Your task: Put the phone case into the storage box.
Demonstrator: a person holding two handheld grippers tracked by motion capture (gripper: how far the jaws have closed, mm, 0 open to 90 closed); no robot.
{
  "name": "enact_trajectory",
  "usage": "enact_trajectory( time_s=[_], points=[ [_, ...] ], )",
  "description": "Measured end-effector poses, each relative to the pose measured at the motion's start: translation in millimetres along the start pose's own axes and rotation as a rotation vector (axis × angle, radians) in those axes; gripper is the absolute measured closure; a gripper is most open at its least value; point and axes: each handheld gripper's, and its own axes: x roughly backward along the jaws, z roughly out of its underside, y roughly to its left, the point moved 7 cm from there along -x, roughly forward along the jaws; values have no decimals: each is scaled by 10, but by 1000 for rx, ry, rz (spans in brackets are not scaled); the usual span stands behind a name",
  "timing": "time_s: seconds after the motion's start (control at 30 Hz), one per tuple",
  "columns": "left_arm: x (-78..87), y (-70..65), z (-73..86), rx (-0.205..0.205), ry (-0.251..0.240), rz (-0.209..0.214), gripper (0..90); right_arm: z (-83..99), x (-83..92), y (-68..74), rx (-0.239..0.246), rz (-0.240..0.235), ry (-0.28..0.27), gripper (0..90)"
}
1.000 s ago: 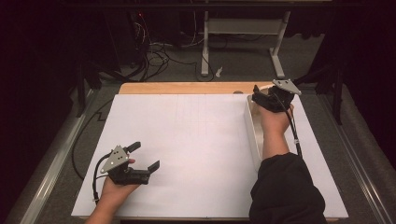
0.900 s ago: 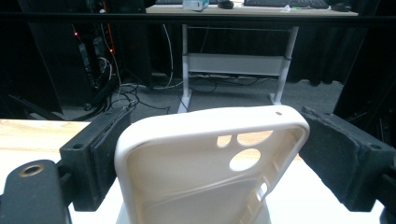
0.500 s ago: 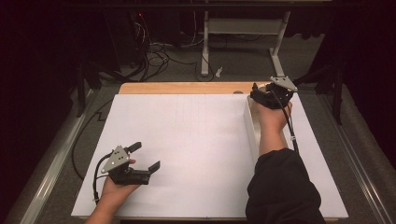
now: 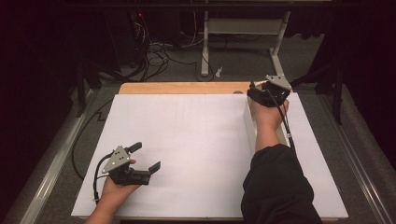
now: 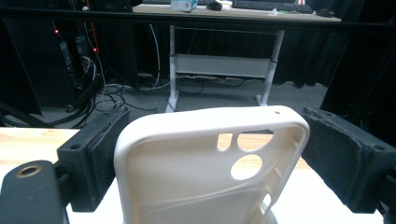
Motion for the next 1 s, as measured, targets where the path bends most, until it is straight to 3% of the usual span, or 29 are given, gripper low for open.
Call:
enact_trajectory(
  time_s=[0.57, 1.0],
  points=[
    [6, 5, 3, 4, -3, 0, 9, 2, -51, 87, 54, 2, -8, 111],
    [10, 12, 2, 6, -4, -1, 11, 2, -88, 89, 65, 2, -19, 108]
  ],
)
